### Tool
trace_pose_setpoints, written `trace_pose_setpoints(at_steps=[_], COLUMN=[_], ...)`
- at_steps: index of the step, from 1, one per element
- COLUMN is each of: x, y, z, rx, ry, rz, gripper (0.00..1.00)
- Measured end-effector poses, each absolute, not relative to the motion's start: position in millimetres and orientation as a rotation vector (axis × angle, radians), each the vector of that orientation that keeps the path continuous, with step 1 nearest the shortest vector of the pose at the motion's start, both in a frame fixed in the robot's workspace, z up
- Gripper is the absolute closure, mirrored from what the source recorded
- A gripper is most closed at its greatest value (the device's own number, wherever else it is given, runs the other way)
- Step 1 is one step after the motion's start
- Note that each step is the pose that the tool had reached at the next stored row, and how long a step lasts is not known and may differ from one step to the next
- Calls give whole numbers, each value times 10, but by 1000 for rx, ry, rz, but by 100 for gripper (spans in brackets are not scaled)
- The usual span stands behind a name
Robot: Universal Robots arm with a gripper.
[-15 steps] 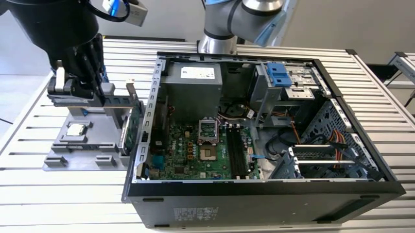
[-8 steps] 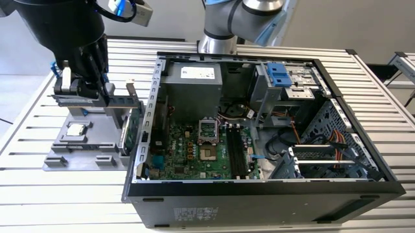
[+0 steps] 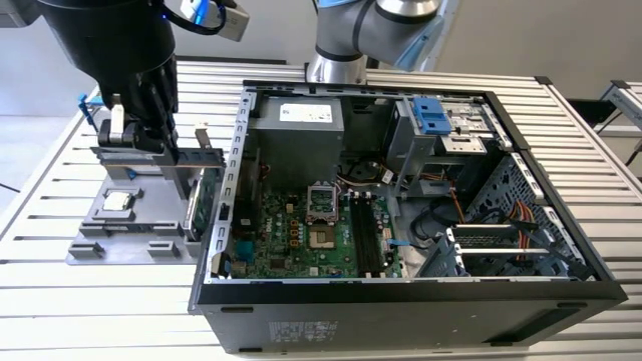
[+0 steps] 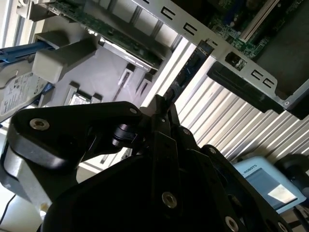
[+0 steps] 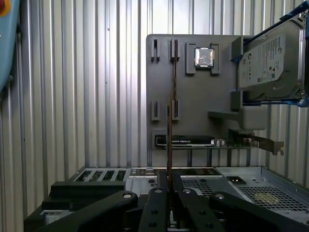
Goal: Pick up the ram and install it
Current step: 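Pick up the ram and move it above insertion slot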
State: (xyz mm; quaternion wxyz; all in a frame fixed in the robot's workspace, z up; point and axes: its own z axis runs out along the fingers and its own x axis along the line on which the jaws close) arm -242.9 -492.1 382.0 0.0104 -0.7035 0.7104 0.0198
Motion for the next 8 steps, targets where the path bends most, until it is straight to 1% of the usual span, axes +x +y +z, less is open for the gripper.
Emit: trace_pose_setpoints(at_steps=[8], x=[-2338], y=[-4921], z=[3820], rx=[-2195], ry=[2217], rz=[62], gripper=[100])
